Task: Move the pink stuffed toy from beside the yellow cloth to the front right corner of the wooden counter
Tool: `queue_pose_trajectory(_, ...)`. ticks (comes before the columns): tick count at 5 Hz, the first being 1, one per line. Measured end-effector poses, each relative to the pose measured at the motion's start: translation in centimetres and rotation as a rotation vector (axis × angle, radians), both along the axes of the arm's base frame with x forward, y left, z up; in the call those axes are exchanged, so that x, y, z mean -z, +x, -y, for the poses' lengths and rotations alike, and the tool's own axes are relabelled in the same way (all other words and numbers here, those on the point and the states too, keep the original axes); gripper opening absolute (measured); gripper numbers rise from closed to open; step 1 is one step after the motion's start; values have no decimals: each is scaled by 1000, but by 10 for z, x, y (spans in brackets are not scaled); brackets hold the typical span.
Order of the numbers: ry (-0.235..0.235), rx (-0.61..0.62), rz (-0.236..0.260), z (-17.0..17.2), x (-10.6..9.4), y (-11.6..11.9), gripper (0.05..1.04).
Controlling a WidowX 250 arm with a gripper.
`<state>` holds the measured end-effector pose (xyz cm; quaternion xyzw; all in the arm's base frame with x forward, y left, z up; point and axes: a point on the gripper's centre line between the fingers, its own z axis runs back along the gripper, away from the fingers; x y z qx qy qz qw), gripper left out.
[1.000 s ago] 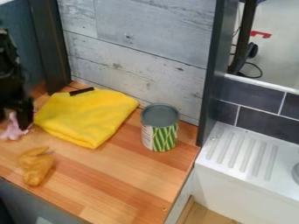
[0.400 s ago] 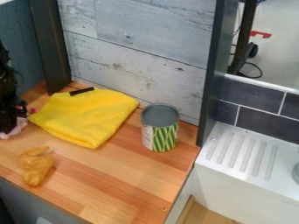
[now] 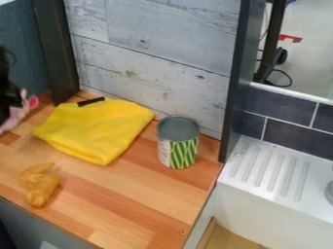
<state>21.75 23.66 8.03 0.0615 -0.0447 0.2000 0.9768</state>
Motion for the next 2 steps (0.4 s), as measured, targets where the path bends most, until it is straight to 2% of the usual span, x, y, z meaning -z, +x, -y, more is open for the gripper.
queue_pose_trajectory(1,6,64,59,29,-34,-3,86)
queue_pose_trajectory(2,-71,186,117,77,-49,-2,86)
